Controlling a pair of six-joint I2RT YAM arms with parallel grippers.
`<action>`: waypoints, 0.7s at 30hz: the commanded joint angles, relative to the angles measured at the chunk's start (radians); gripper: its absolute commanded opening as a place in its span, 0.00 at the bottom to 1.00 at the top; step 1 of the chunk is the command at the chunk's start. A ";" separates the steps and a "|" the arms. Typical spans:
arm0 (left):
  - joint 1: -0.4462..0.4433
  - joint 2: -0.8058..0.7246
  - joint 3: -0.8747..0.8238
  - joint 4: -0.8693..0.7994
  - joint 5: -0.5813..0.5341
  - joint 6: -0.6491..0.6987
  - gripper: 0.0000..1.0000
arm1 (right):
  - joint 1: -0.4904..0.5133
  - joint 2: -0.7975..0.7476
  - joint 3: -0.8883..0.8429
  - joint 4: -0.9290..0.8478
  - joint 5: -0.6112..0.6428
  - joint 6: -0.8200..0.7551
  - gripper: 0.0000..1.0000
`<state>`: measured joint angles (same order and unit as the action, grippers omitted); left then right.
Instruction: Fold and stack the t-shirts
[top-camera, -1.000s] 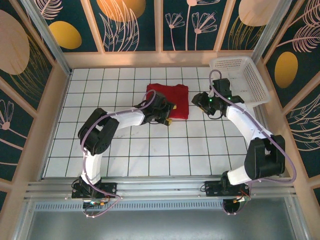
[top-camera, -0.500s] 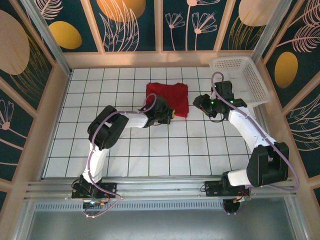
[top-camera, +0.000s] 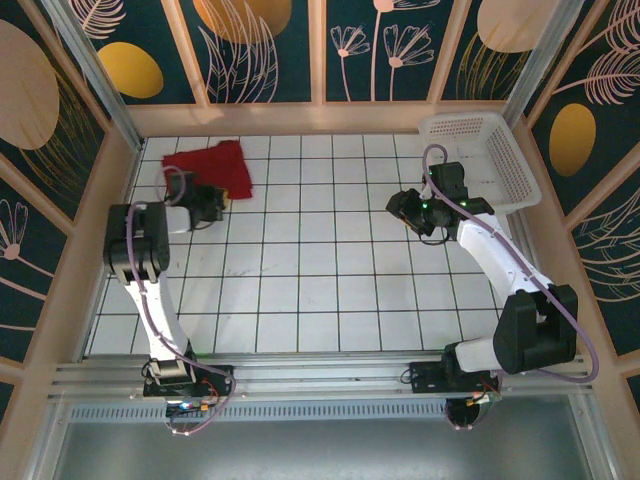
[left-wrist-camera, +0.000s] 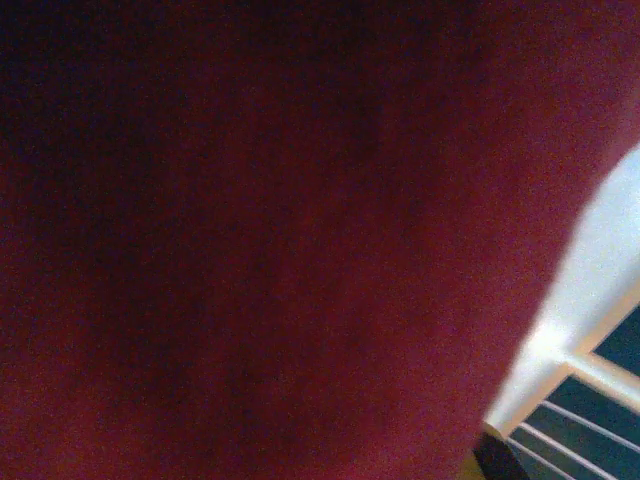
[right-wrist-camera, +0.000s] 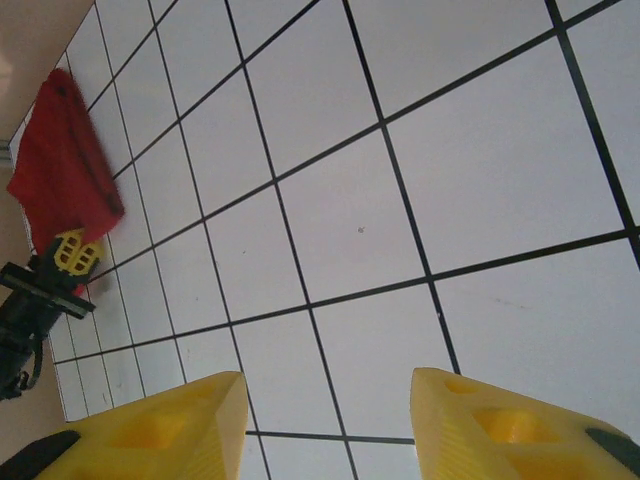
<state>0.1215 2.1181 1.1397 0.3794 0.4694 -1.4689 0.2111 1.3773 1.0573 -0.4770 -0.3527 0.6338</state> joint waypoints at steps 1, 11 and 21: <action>0.085 0.130 0.151 -0.120 0.264 0.436 0.00 | 0.008 0.022 -0.007 -0.006 -0.003 -0.028 0.47; 0.247 0.140 0.256 -0.544 0.134 0.925 0.00 | 0.009 0.100 0.053 -0.003 -0.013 -0.038 0.47; 0.249 -0.017 0.119 -0.298 0.247 0.635 0.99 | 0.021 0.109 0.063 0.090 -0.055 -0.099 0.98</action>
<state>0.3573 2.1628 1.3483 0.0540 0.7254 -0.7105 0.2245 1.5036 1.1057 -0.4526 -0.3786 0.5755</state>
